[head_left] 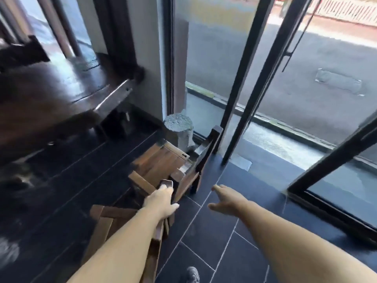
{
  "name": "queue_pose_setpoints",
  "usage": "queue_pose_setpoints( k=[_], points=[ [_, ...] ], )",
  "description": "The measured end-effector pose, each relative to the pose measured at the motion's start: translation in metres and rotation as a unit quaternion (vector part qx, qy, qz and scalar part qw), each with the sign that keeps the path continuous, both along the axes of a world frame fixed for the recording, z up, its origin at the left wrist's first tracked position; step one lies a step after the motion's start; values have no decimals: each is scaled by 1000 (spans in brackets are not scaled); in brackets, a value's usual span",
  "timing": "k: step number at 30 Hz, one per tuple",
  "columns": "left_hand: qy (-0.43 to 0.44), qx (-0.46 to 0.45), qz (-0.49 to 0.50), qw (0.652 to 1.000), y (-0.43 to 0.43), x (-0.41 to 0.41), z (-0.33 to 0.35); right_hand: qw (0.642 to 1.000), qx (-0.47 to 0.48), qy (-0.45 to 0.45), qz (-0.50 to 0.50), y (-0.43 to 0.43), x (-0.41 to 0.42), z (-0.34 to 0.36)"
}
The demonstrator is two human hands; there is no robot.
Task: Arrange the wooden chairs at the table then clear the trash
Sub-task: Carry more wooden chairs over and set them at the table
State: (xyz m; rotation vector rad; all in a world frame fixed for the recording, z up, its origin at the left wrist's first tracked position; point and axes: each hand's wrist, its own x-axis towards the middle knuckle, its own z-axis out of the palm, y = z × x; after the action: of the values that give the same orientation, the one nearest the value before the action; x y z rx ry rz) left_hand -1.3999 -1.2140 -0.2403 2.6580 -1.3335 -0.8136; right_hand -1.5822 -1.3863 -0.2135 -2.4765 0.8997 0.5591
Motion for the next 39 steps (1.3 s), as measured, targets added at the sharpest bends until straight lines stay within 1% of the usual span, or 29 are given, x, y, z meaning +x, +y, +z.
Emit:
queue_pose_setpoints(
  k=[4,8,12,14,18,21,23,25,27,28,30,33,36,39],
  points=[
    [-6,23,80,996,29,13,1,992,25,-23,118,8,73,-11],
    [4,31,209,977,64,7,-2,966,26,-37,255,22,119,-18],
    [13,24,344,938,92,-24,-2,927,32,-62,367,32,146,-22],
    [21,16,413,910,100,-48,-2,902,35,-64,425,38,155,-25],
    [5,12,527,850,97,-104,-2,843,33,-62,533,49,158,-35],
    [-17,-2,569,822,81,-141,-8,808,30,-37,587,55,143,-59],
    [-32,2,591,806,69,-159,-19,788,15,-41,614,57,131,-80],
    [-58,10,611,790,62,-171,-35,763,-22,-79,642,58,127,-95],
    [-93,33,608,788,62,-178,-54,732,-66,-118,668,58,133,-104],
    [-113,41,603,789,64,-179,-62,725,-74,-130,673,58,137,-106],
    [-162,43,594,787,66,-179,-80,726,-73,-140,669,56,144,-113],
    [-217,36,585,781,71,-174,-101,747,-45,-150,646,59,146,-125],
    [-242,55,589,769,81,-170,-116,767,-28,-179,615,63,147,-140],
    [-263,68,599,753,84,-165,-124,766,-29,-224,602,63,148,-154]
  ],
)
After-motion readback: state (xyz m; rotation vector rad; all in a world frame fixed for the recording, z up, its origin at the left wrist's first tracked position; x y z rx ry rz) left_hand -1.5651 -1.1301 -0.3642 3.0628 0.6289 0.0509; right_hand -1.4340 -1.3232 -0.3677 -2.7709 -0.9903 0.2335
